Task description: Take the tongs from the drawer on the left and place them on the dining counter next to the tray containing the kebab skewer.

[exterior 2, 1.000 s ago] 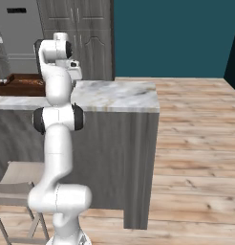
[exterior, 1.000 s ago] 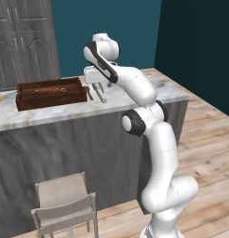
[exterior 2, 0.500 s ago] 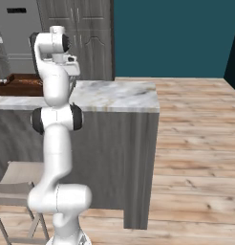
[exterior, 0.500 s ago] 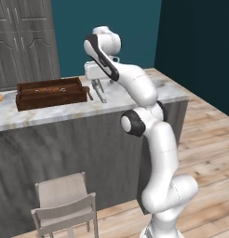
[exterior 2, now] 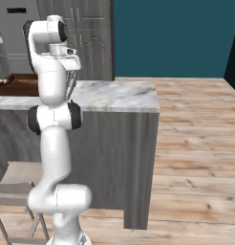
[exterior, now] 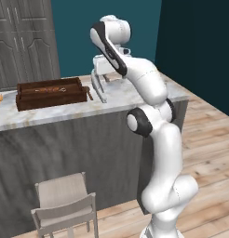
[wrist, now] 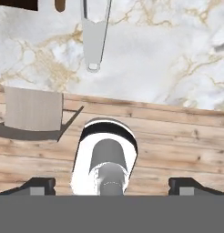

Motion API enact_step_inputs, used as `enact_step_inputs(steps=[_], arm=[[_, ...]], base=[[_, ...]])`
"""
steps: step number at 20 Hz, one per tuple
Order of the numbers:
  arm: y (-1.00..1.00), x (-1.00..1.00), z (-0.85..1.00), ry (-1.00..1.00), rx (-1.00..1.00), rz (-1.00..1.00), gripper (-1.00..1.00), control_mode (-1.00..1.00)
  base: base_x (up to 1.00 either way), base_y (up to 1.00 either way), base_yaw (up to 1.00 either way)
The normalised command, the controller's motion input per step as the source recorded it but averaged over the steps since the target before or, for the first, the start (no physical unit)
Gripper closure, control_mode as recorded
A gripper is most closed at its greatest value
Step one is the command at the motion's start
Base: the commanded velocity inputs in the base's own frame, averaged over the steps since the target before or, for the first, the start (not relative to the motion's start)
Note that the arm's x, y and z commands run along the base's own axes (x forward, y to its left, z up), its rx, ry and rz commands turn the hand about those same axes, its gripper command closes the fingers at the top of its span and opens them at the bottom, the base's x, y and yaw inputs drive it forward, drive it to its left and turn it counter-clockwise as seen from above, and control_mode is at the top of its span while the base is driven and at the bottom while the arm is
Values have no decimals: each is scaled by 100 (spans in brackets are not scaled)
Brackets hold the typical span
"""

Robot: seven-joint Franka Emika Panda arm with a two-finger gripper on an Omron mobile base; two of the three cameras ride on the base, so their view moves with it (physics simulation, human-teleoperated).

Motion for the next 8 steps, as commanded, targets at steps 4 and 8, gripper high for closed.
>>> enact_step_inputs(steps=[4,8], arm=[[-72,-100,-11,-18,8,-4,-100,-100],[-76,-100,-13,-22,10,-5,-100,-100]], base=[[0,0,0],[0,0,0]])
